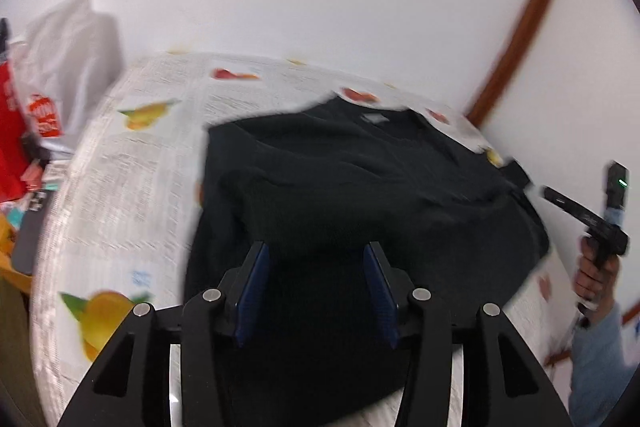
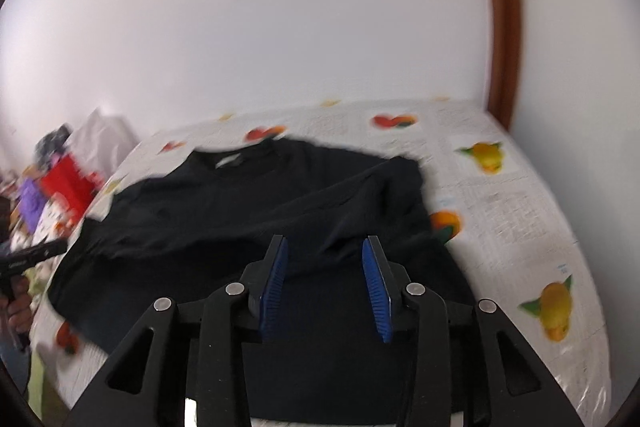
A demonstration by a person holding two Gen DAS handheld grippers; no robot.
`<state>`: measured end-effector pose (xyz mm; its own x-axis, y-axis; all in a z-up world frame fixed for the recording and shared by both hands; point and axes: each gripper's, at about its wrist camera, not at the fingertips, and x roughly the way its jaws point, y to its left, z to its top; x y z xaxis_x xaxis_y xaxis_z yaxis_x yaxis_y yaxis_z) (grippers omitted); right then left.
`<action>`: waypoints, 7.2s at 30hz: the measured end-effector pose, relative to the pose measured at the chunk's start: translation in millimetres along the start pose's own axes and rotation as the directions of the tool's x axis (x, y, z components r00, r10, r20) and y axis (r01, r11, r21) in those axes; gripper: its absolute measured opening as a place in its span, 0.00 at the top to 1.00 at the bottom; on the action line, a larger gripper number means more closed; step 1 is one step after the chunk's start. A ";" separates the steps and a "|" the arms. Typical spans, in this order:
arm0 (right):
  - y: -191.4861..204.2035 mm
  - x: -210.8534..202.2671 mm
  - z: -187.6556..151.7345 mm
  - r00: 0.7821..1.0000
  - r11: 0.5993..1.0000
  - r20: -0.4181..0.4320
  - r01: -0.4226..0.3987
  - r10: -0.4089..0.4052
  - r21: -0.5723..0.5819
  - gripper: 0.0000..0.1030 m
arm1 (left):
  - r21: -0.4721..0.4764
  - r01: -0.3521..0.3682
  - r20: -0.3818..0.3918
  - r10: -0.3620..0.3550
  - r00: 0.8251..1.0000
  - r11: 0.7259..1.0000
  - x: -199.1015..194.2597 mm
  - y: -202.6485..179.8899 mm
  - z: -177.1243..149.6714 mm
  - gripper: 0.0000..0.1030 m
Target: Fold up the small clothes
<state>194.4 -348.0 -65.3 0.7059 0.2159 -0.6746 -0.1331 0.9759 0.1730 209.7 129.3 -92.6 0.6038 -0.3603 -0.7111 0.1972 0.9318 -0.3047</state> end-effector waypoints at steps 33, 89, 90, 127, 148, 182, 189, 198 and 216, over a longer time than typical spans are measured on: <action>-38.2 145.6 78.5 0.974 0.986 -0.167 0.142 -0.155 -0.084 0.54 | 0.006 -0.210 -0.081 0.210 0.974 0.978 97.4 50.0 81.6 0.53; -102.8 79.5 9.9 0.981 0.994 -0.189 0.062 -0.045 0.085 0.90 | -0.104 -0.142 -0.119 0.130 0.984 0.984 42.4 53.1 -23.5 0.91; -107.5 76.0 13.1 0.984 0.994 -0.176 0.056 -0.039 0.094 0.91 | -0.078 -0.156 -0.111 0.147 0.983 0.985 45.6 47.4 -21.0 0.91; 167.9 72.4 -34.4 0.995 0.979 -0.079 0.048 -0.065 -0.198 0.54 | -0.075 -0.373 -0.069 0.368 0.927 0.925 -26.2 57.7 -93.3 0.80; 348.2 88.9 -114.4 0.986 0.759 -0.009 0.124 -0.168 -0.640 0.43 | -0.005 -0.392 -0.014 0.392 0.920 0.920 -23.3 80.9 -90.5 0.40; 121.8 -34.6 32.8 0.939 0.981 0.319 -0.167 0.128 0.095 0.88 | 0.029 -0.205 0.042 0.203 0.978 0.978 -12.2 -32.0 -45.7 0.32; -34.9 -40.1 -22.2 0.961 0.918 0.274 -0.089 -0.022 0.386 0.87 | 0.201 -0.051 0.040 0.044 0.998 0.978 27.4 -130.0 -39.3 0.32; -79.6 -36.1 -79.8 0.986 0.925 0.143 0.021 -0.082 0.380 0.63 | 0.345 0.105 -0.092 -0.078 0.993 0.933 77.5 -214.8 -59.3 0.31; -23.4 31.7 -56.3 0.997 0.969 0.075 -0.020 0.002 0.245 0.83 | 0.348 -0.041 -0.040 0.058 0.997 0.937 89.5 -193.9 -56.2 0.82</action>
<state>180.7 -362.2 -131.1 0.7556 0.2148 -0.6188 0.0269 0.9337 0.3570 182.1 -86.0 -132.7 0.5825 -0.3070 -0.7526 0.4288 0.9027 -0.0364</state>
